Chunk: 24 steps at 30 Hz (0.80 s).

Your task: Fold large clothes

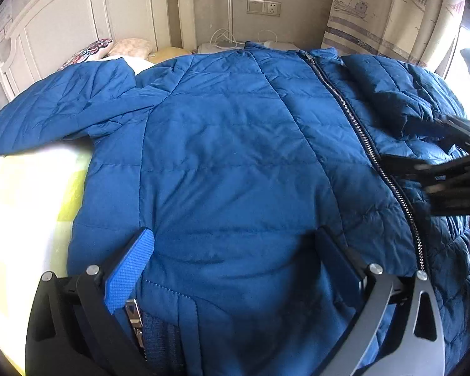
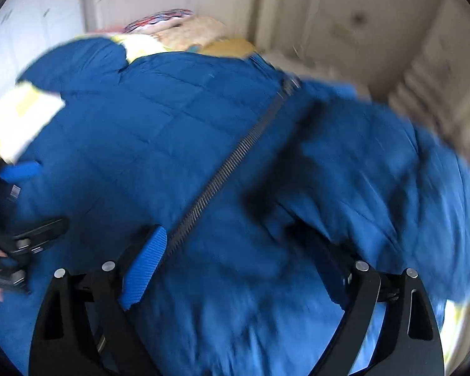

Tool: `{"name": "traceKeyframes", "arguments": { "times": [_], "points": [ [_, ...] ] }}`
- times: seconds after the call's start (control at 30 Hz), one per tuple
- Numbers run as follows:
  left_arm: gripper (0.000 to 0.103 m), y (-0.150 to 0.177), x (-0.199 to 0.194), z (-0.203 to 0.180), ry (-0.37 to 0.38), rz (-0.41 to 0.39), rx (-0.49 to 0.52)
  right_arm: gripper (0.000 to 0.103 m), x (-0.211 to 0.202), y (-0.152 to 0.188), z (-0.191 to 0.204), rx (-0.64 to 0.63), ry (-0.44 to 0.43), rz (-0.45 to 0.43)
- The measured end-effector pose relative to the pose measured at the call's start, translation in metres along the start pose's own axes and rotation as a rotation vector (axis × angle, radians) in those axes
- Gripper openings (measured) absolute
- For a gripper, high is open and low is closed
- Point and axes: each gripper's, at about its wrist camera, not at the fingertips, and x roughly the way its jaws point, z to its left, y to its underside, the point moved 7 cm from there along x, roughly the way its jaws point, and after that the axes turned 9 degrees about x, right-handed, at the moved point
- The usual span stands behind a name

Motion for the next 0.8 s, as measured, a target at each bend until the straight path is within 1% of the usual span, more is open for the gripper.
{"name": "traceKeyframes", "arguments": {
  "times": [0.07, 0.1, 0.17, 0.2, 0.23, 0.27, 0.33, 0.37, 0.43, 0.47, 0.5, 0.53, 0.57, 0.6, 0.63, 0.67, 0.73, 0.77, 0.8],
  "points": [
    [0.101, 0.000, -0.001, 0.001, 0.006, -0.006, -0.005, 0.086, -0.024, 0.013, -0.018, 0.088, -0.080, 0.009],
    [0.101, 0.000, -0.002, 0.001, 0.012, -0.010, -0.010, 0.086, -0.049, 0.022, -0.033, 0.139, -0.133, -0.034],
    [0.101, 0.000, -0.002, 0.002, 0.017, -0.012, -0.015, 0.086, -0.075, 0.033, -0.055, 0.233, -0.115, -0.122],
    [0.101, 0.000, -0.001, 0.001, 0.008, -0.008, -0.009, 0.086, -0.089, 0.041, -0.087, 0.339, -0.097, -0.173],
    [0.101, 0.000, 0.000, 0.000, -0.007, -0.003, 0.001, 0.086, -0.096, 0.045, -0.114, 0.443, -0.107, -0.203],
    [0.101, -0.001, 0.001, -0.002, -0.027, 0.003, 0.015, 0.086, -0.097, 0.049, -0.141, 0.559, -0.139, -0.225],
    [0.101, -0.002, 0.001, -0.004, -0.044, 0.005, 0.026, 0.083, -0.087, 0.053, -0.171, 0.700, -0.199, -0.221],
    [0.101, -0.001, 0.001, -0.003, -0.041, 0.005, 0.024, 0.080, -0.079, 0.051, -0.179, 0.734, -0.233, -0.211],
    [0.101, -0.001, 0.001, -0.002, -0.034, 0.004, 0.018, 0.076, -0.070, 0.043, -0.181, 0.736, -0.254, -0.201],
    [0.101, -0.001, 0.001, -0.002, -0.034, 0.003, 0.018, 0.069, -0.064, 0.035, -0.177, 0.729, -0.258, -0.196],
    [0.101, -0.001, 0.001, -0.003, -0.036, 0.003, 0.019, 0.052, -0.065, 0.030, -0.177, 0.718, -0.266, -0.198],
    [0.101, -0.001, 0.001, -0.003, -0.036, 0.003, 0.020, 0.042, -0.067, 0.017, -0.166, 0.683, -0.280, -0.209],
    [0.101, -0.001, 0.001, -0.003, -0.035, 0.003, 0.019, 0.032, -0.071, 0.002, -0.152, 0.642, -0.253, -0.233],
    [0.101, -0.001, 0.001, -0.002, -0.033, 0.003, 0.018, 0.029, -0.075, -0.005, -0.141, 0.605, -0.235, -0.257],
    [0.101, -0.001, 0.001, -0.002, -0.032, 0.003, 0.017, 0.029, -0.083, -0.022, -0.120, 0.544, -0.220, -0.295],
    [0.101, -0.001, 0.001, -0.002, -0.032, 0.003, 0.017, 0.029, -0.087, -0.032, -0.105, 0.502, -0.214, -0.316],
    [0.101, -0.001, 0.001, -0.002, -0.031, 0.003, 0.016, 0.030, -0.092, -0.060, -0.050, 0.368, -0.216, -0.344],
    [0.101, -0.001, 0.001, -0.002, -0.028, 0.002, 0.014, 0.037, -0.091, -0.069, -0.029, 0.318, -0.230, -0.341],
    [0.101, -0.001, 0.001, -0.001, -0.024, 0.000, 0.011, 0.050, -0.087, -0.077, 0.003, 0.245, -0.265, -0.322]
  ]
}}
